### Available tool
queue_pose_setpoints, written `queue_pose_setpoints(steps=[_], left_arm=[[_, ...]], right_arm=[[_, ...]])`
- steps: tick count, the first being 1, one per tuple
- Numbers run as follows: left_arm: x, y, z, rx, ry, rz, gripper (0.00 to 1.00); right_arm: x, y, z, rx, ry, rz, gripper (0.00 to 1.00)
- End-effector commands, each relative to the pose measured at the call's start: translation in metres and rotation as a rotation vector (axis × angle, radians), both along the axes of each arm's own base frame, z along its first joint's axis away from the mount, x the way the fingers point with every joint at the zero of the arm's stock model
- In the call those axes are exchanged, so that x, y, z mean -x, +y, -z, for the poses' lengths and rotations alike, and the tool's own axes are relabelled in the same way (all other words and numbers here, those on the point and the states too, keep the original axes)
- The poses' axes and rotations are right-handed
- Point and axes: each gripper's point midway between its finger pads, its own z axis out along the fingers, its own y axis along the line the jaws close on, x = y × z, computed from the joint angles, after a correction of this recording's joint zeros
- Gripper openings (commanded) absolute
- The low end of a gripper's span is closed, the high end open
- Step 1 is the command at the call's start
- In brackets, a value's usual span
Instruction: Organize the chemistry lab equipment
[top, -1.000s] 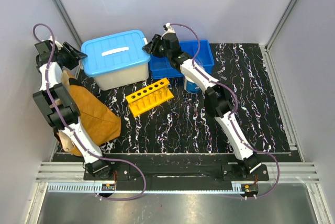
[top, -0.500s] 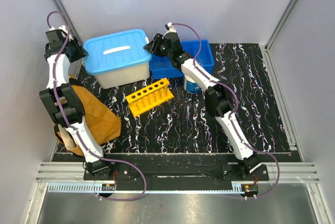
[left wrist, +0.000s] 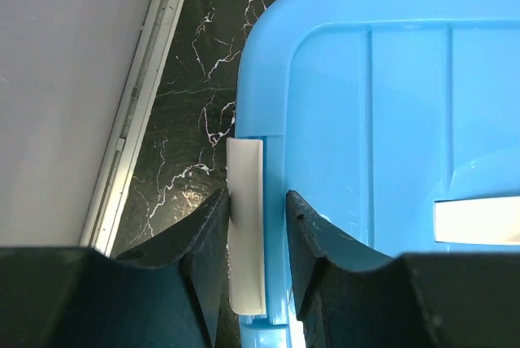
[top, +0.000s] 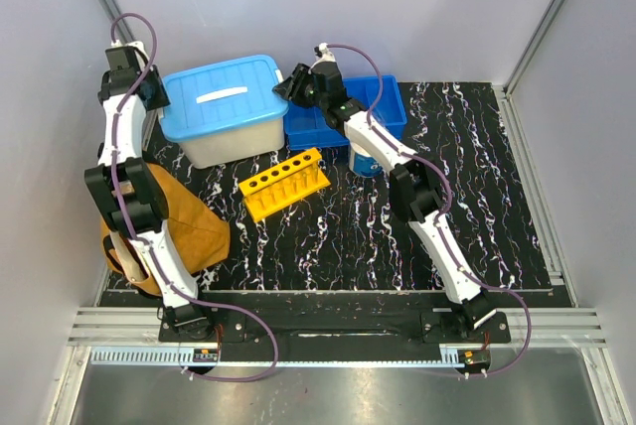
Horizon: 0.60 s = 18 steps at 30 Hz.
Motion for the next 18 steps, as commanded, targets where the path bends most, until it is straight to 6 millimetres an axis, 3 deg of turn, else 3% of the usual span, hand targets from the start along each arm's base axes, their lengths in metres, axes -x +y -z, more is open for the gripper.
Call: queue_pose_setpoints(steps=[1, 9, 10, 18], left_arm=[[-0.011, -0.035, -0.002, 0.006, 0.005, 0.088, 0.36], [-0.016, -0.023, -0.013, -0.035, -0.012, 0.027, 0.38], [-0.018, -0.020, -0.014, -0.042, -0.015, 0.018, 0.38], [-0.020, -0.007, -0.011, -0.064, -0.003, -0.004, 0.33]], right_arm=[[0.024, 0.034, 0.002, -0.028, -0.015, -0.113, 0.00], [0.029, 0.045, 0.004, -0.068, 0.028, -0.094, 0.00], [0.029, 0.049, -0.003, -0.104, 0.016, -0.094, 0.00], [0.031, 0.062, 0.005, -0.144, 0.049, -0.070, 0.00]])
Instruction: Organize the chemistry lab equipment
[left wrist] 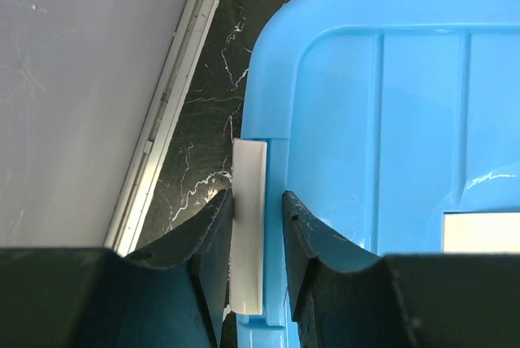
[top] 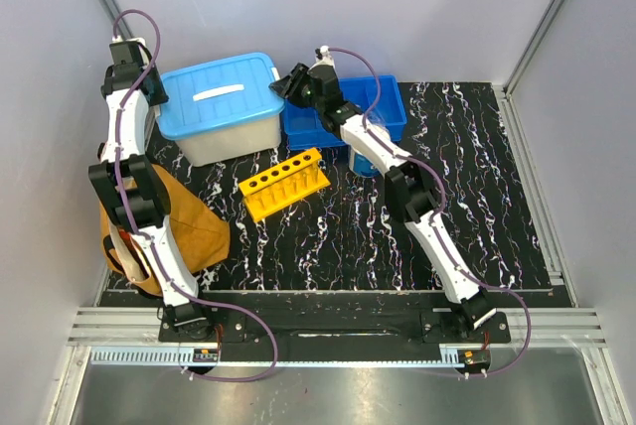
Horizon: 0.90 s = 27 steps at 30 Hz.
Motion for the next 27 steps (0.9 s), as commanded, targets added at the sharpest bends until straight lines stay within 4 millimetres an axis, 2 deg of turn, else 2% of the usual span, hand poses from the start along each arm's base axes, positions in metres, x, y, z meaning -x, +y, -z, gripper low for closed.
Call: queue_pose_setpoints(steps=[1, 10, 18, 20, 27], left_arm=[[-0.012, -0.016, -0.010, 0.018, -0.035, 0.046, 0.32], [-0.012, -0.004, -0.011, -0.018, -0.031, 0.018, 0.28], [-0.014, -0.008, -0.010, 0.001, -0.036, 0.039, 0.25], [-0.013, -0.005, -0.013, -0.010, -0.036, 0.018, 0.32], [-0.011, 0.003, -0.038, -0.029, -0.074, -0.020, 0.56]], right_arm=[[0.041, 0.054, 0.004, -0.044, 0.025, -0.107, 0.00], [0.050, 0.068, 0.008, -0.065, 0.048, -0.098, 0.00], [0.056, 0.078, 0.013, -0.094, 0.082, -0.076, 0.00], [0.056, 0.077, 0.016, -0.094, 0.094, -0.068, 0.01], [0.055, 0.072, 0.011, -0.096, 0.095, -0.049, 0.15]])
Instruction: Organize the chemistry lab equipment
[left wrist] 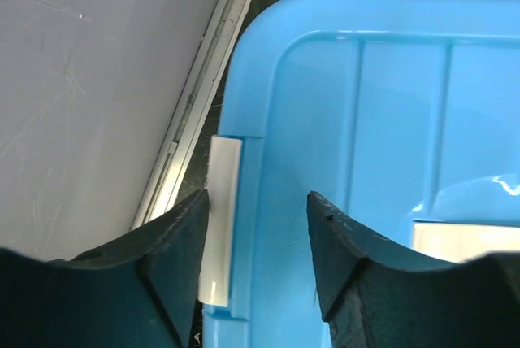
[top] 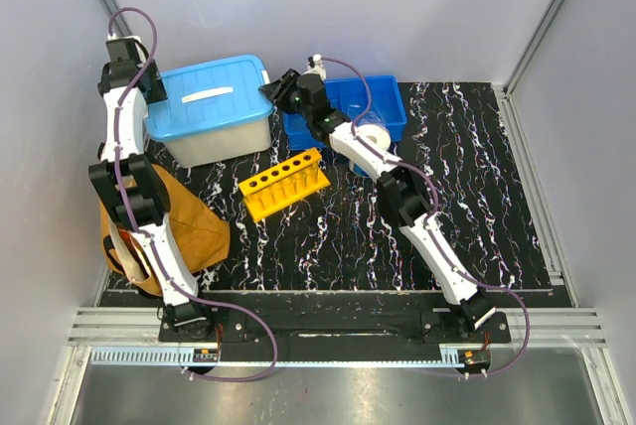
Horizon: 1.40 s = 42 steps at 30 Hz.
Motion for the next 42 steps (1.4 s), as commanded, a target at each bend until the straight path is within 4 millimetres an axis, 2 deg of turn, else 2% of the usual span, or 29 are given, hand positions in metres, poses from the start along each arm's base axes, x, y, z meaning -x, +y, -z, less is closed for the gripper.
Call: queue_pose_setpoints(steps=[1, 4, 7, 9, 13, 17, 18, 19, 24, 25, 27, 28, 32, 33, 34, 37, 38, 41, 42], left_arm=[[-0.012, -0.017, -0.036, 0.026, -0.095, 0.028, 0.59], [-0.013, -0.019, -0.041, 0.038, -0.111, 0.029, 0.68], [-0.014, -0.022, -0.049, 0.048, -0.129, 0.041, 0.72], [-0.013, -0.024, -0.055, 0.049, -0.140, 0.049, 0.76], [-0.008, -0.027, -0.069, 0.047, -0.163, 0.062, 0.78], [-0.003, -0.045, -0.084, 0.103, -0.201, 0.119, 0.80], [-0.001, -0.050, -0.089, 0.120, -0.211, 0.134, 0.80], [0.000, -0.055, -0.093, 0.135, -0.222, 0.149, 0.81], [0.011, -0.092, -0.118, 0.226, -0.271, 0.247, 0.87], [0.014, -0.101, -0.123, 0.242, -0.278, 0.277, 0.98], [0.024, -0.119, -0.136, 0.270, -0.299, 0.329, 0.99], [0.030, -0.129, -0.140, 0.291, -0.307, 0.351, 0.99], [0.055, -0.179, -0.159, 0.365, -0.348, 0.494, 0.99], [0.064, -0.189, -0.160, 0.361, -0.348, 0.519, 0.99], [0.071, -0.199, -0.161, 0.359, -0.346, 0.540, 0.99], [0.096, -0.232, -0.162, 0.373, -0.352, 0.625, 0.99], [0.106, -0.243, -0.165, 0.389, -0.364, 0.654, 0.99], [0.135, -0.280, -0.160, 0.423, -0.369, 0.748, 0.99], [0.144, -0.291, -0.152, 0.430, -0.356, 0.770, 0.99]], right_arm=[[0.045, 0.043, 0.010, -0.002, 0.051, -0.111, 0.18], [0.042, 0.038, 0.002, -0.006, 0.042, -0.100, 0.27], [0.037, 0.031, -0.005, -0.006, 0.033, -0.092, 0.42], [0.033, 0.024, -0.011, -0.004, 0.022, -0.085, 0.47], [0.026, 0.010, -0.037, -0.005, -0.040, -0.111, 0.59], [0.024, -0.007, -0.066, 0.024, -0.118, -0.144, 0.80], [0.024, -0.013, -0.074, 0.026, -0.130, -0.149, 0.87], [0.025, -0.019, -0.080, 0.035, -0.142, -0.151, 0.99], [0.034, -0.044, -0.113, 0.125, -0.242, -0.152, 1.00], [0.038, -0.049, -0.121, 0.147, -0.264, -0.157, 1.00], [0.048, -0.058, -0.134, 0.188, -0.289, -0.164, 1.00], [0.053, -0.062, -0.132, 0.213, -0.286, -0.170, 1.00], [0.084, -0.090, -0.165, 0.271, -0.350, -0.163, 1.00], [0.093, -0.099, -0.143, 0.320, -0.295, -0.166, 1.00], [0.104, -0.108, -0.148, 0.341, -0.304, -0.160, 1.00], [0.133, -0.141, -0.136, 0.438, -0.266, -0.125, 1.00], [0.144, -0.159, -0.136, 0.477, -0.248, -0.094, 1.00], [0.174, -0.199, -0.114, 0.598, -0.188, -0.059, 1.00], [0.185, -0.212, -0.108, 0.621, -0.167, -0.036, 1.00]])
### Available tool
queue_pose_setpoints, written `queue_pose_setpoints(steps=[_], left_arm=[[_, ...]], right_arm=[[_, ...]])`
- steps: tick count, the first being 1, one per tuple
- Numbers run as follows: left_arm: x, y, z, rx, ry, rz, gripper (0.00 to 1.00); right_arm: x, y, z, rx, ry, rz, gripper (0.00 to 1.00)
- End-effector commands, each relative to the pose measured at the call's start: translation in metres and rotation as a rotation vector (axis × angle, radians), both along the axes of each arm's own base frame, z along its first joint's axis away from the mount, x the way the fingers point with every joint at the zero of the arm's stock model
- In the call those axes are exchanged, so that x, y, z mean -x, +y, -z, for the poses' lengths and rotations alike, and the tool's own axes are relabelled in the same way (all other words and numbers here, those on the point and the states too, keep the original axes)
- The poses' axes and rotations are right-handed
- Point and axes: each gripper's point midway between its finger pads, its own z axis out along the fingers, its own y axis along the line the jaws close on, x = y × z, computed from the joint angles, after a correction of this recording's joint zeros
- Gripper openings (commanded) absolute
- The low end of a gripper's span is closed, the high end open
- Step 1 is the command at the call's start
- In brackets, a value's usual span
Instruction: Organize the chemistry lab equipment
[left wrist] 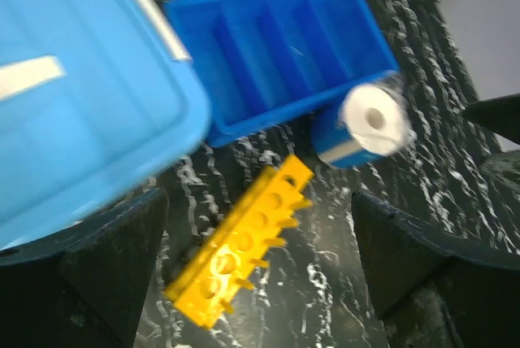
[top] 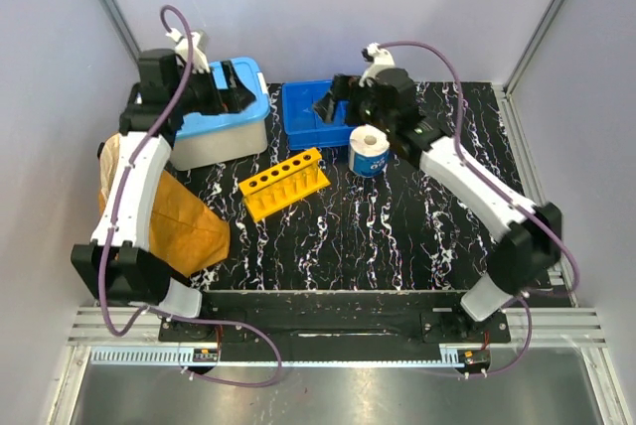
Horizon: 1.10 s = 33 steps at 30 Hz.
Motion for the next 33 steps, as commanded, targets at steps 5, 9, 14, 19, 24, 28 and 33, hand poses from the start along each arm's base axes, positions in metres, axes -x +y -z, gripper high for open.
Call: queue_pose_setpoints(steps=[5, 9, 14, 19, 24, 28, 33], left_arm=[[0.084, -0.085, 0.022, 0.064, -0.058, 0.246, 0.99], [0.131, -0.101, 0.056, 0.078, -0.036, 0.306, 0.99], [0.166, -0.094, 0.053, 0.110, -0.091, 0.303, 0.99], [0.179, -0.088, 0.024, 0.155, -0.185, 0.272, 0.99], [0.182, -0.087, 0.015, 0.160, -0.202, 0.273, 0.99], [0.181, -0.088, 0.016, 0.159, -0.195, 0.274, 0.99], [0.180, -0.087, 0.023, 0.160, -0.175, 0.265, 0.99]], right_arm=[[0.079, -0.120, 0.051, 0.249, 0.121, 0.297, 1.00], [0.114, -0.152, 0.043, 0.267, 0.115, 0.333, 1.00], [0.149, -0.179, 0.014, 0.230, 0.037, 0.349, 1.00], [0.173, -0.192, 0.005, 0.159, 0.027, 0.360, 1.00], [0.184, -0.197, 0.011, 0.112, 0.037, 0.369, 1.00], [0.186, -0.198, 0.011, 0.105, 0.038, 0.371, 1.00], [0.187, -0.197, 0.008, 0.083, 0.041, 0.373, 1.00]])
